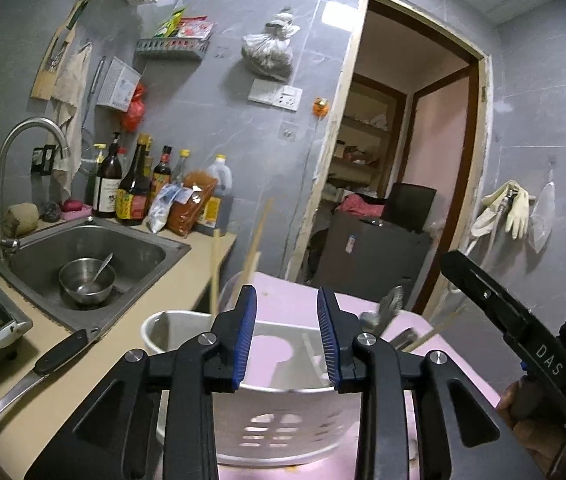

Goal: Organize utensils
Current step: 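Lower both chopsticks into the holder and open both tools, then withdraw both tools from the holder toward the last chopstick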

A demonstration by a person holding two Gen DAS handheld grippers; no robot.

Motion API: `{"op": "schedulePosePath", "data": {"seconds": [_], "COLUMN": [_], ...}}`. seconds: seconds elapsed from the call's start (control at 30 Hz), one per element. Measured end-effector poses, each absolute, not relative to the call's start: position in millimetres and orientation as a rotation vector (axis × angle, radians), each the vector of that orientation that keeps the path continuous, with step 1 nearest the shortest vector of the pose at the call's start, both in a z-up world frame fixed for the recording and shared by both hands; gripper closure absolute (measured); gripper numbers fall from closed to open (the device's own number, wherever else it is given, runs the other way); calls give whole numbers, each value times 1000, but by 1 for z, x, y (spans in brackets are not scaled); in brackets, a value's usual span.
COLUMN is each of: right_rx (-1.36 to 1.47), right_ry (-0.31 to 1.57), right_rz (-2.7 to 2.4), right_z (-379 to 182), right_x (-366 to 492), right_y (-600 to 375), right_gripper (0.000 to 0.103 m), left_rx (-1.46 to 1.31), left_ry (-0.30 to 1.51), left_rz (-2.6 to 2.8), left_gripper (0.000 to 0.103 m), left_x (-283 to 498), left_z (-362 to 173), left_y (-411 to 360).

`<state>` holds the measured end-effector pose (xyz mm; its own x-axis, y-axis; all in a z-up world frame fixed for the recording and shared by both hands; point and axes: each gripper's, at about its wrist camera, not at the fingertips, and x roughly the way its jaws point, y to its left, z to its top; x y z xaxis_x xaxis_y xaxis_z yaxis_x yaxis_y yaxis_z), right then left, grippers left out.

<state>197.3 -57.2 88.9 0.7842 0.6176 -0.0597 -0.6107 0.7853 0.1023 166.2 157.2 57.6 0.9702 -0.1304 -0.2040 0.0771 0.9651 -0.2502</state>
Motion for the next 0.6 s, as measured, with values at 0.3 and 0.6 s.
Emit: {"op": "schedulePosePath", "data": {"seconds": [0.3,0.6], "right_rx": [64,31], "right_ry": [73,93], "right_rz": [575,486], "right_z": [97,93], "right_x": [184,176], "right_y": [-123,-179], "right_gripper": [18,0], "left_rx": [-211,-176], "left_ry": [174,172], "left_rz": [-148,-193], "left_gripper": [16,5], "left_x": [160,154], "left_z": [70,62], "left_y": [119,78]}}
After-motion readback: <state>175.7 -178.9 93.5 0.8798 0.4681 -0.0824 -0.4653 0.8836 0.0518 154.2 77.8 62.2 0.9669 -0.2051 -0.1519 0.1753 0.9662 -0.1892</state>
